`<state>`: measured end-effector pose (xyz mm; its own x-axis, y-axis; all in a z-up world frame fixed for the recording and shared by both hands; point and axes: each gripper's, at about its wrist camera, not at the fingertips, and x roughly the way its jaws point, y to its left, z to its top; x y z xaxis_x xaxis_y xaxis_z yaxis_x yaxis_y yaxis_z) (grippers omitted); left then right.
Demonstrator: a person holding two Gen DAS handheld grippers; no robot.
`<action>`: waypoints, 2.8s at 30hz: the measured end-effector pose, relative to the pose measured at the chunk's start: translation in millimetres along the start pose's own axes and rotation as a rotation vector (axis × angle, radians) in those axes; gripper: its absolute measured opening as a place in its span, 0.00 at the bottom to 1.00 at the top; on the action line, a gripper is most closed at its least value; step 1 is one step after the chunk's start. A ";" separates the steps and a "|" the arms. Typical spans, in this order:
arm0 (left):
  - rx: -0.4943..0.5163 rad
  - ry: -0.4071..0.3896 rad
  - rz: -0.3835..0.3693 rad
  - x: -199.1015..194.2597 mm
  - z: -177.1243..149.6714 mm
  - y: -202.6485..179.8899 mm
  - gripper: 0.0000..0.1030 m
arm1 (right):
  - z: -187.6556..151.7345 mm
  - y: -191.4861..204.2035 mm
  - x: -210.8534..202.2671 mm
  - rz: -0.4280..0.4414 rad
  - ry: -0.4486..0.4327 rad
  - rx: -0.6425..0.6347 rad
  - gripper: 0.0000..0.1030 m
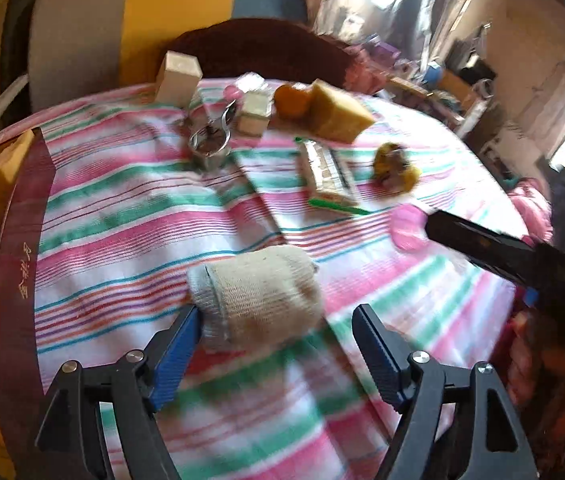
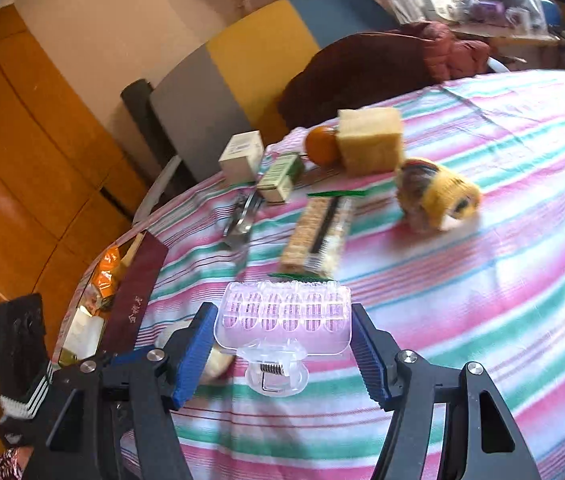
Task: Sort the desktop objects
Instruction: 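Grasp the pink roller with the right tool while the left tool holds the sock, then carry the beige sock and pink roller over the gold tray with both tools, then open both tools to drop the sock and roller into the tray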
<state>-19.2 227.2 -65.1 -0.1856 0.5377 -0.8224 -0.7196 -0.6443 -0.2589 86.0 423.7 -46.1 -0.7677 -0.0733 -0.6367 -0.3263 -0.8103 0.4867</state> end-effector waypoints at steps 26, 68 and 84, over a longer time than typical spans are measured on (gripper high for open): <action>-0.165 -0.186 -0.025 -90.3 -14.6 61.7 0.60 | -10.0 76.5 17.0 0.127 0.072 -0.116 0.64; -0.554 -0.324 0.185 -157.8 -28.0 227.7 0.69 | -11.2 217.2 104.0 0.244 0.145 -0.289 0.75; -0.366 -0.231 0.040 -111.2 -23.2 101.7 0.69 | -18.6 126.3 69.8 0.141 0.120 -0.129 0.76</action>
<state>-56.3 89.3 -11.7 -0.3833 0.5894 -0.7111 -0.4319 -0.7949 -0.4261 1.4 305.4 -40.2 -0.7267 -0.2536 -0.6384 -0.1414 -0.8542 0.5003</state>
